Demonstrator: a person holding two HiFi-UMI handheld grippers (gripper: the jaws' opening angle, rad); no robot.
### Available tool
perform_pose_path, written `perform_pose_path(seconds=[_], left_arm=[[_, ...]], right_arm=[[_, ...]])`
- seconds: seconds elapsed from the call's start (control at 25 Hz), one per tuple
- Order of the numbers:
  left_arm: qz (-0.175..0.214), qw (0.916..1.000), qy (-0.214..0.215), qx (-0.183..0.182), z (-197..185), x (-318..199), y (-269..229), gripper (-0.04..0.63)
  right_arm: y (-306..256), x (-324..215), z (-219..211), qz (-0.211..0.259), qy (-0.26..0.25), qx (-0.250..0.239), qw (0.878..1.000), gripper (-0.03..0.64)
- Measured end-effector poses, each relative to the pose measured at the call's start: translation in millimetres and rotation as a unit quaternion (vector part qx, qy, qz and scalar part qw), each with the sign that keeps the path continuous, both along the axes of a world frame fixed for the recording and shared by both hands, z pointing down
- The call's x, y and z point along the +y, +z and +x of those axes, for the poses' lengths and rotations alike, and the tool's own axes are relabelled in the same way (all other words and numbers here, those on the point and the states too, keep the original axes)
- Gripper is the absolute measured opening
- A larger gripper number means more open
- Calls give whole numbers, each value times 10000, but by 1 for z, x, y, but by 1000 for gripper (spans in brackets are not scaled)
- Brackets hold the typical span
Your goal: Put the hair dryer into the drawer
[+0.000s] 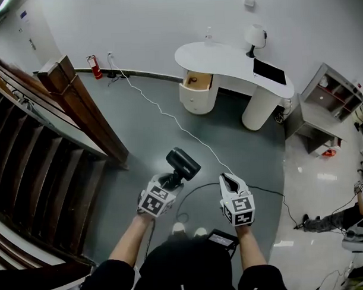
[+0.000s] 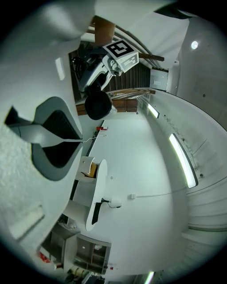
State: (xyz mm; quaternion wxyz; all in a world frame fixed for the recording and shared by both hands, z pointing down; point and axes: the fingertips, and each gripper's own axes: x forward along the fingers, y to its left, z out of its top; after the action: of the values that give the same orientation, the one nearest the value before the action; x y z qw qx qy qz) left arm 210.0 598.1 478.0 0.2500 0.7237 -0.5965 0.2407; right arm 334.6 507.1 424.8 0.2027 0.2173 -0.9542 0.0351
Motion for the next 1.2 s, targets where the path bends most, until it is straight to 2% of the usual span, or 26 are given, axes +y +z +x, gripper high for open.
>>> perform_pose_path(seconds=[0.24, 0.52, 0.64, 0.96, 1.2], left_arm=[[68, 9999, 117, -60, -21, -7, 4, 215], [-70, 9997, 211, -130, -41, -29, 3, 215], [0, 9997, 202, -132, -50, -49, 7, 215], [-319, 9993, 150, -119, -72, -99, 18, 216], [-362, 9992, 45, -164, -83, -148, 14, 215]], right_arm=[[4, 2, -20, -56, 31, -7, 10000, 9], [5, -20, -44, -91, 92, -40, 9999, 8], [8, -37, -53, -150, 69, -73, 9998, 8], [6, -99, -91, -82, -131, -13, 9999, 8], [6, -146, -115, -35, -403, 86, 9991, 8]])
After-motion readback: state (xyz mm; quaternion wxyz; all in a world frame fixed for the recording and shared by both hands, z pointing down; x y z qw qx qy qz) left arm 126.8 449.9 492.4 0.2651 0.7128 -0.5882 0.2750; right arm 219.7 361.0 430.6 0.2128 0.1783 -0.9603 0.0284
